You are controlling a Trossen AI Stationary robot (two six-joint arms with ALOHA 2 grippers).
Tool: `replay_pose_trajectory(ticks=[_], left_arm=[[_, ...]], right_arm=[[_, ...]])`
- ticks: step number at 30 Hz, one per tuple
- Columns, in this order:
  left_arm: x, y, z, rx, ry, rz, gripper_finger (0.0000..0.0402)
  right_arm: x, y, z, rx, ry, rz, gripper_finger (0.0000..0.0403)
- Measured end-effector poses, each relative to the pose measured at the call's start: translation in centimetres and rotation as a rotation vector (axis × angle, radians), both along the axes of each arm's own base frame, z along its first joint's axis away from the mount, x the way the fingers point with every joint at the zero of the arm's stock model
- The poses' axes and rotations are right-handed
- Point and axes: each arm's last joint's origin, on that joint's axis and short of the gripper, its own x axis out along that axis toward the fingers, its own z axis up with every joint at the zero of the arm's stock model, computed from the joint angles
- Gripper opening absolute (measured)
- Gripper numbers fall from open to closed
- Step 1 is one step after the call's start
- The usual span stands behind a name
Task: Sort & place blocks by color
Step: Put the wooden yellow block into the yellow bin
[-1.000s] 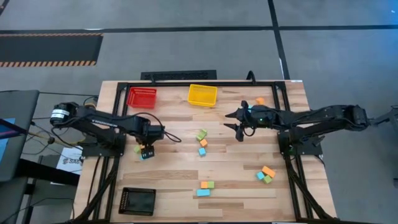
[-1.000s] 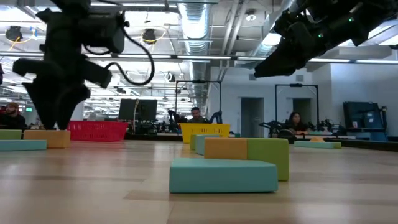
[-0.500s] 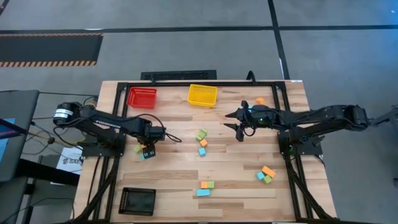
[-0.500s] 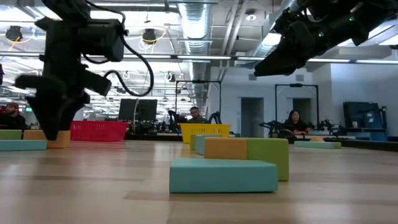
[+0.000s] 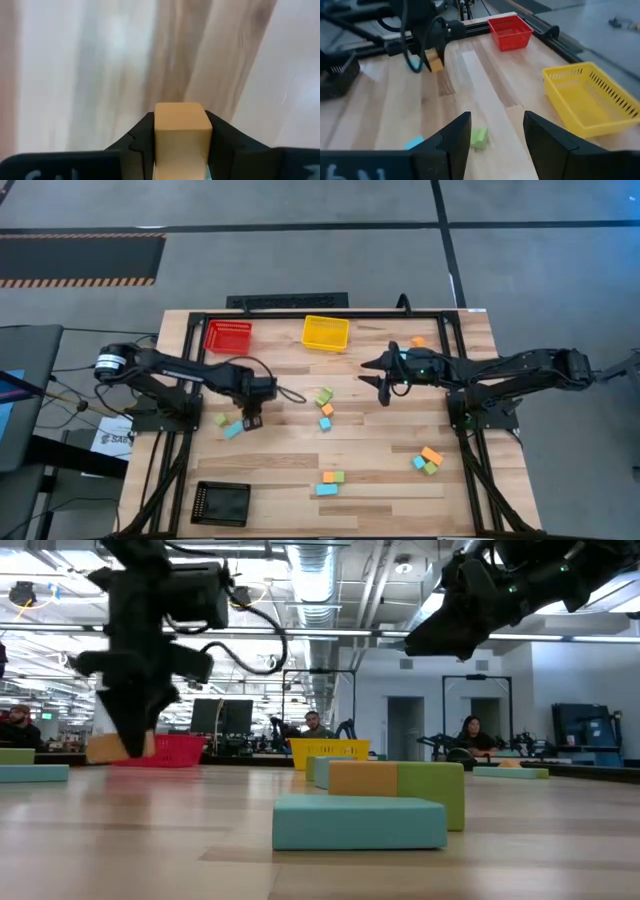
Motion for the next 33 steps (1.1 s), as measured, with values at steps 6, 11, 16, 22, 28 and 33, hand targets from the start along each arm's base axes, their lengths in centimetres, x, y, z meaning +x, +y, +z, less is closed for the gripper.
replay_pose_trajectory(ticks=[6, 11, 16, 22, 28, 33], left_arm=[[2.1, 2.3, 6.0, 0.089, -0.385, 0.057, 0.01], [4.4, 5.1, 9.7, 0.029, -0.855, 0.165, 0.01], [7.2, 7.8, 9.6, 0.073, -1.023, 0.103, 0.01], [12.0, 13.9, 10.5, 0.165, -0.908, -0.026, 0.01], [15.7, 19.1, 9.3, 0.197, -0.515, -0.198, 0.01], [17.9, 21.4, 8.0, 0.294, -0.29, -0.365, 0.01]], right_arm=[[-0.5, 0.2, 0.6, 0.104, -0.037, 0.014, 0.0188], [-1.4, 0.3, 0.9, 0.244, -0.045, -0.029, 0.0176], [-2.2, 0.5, 0.8, 0.434, -0.036, -0.104, 0.0162], [-2.5, 1.6, 0.8, 0.531, -0.017, -0.096, 0.0145], [-2.5, 2.8, 0.7, 0.533, 0.006, -0.039, 0.0125], [-2.5, 3.0, 0.7, 0.506, -0.005, -0.083, 0.011]])
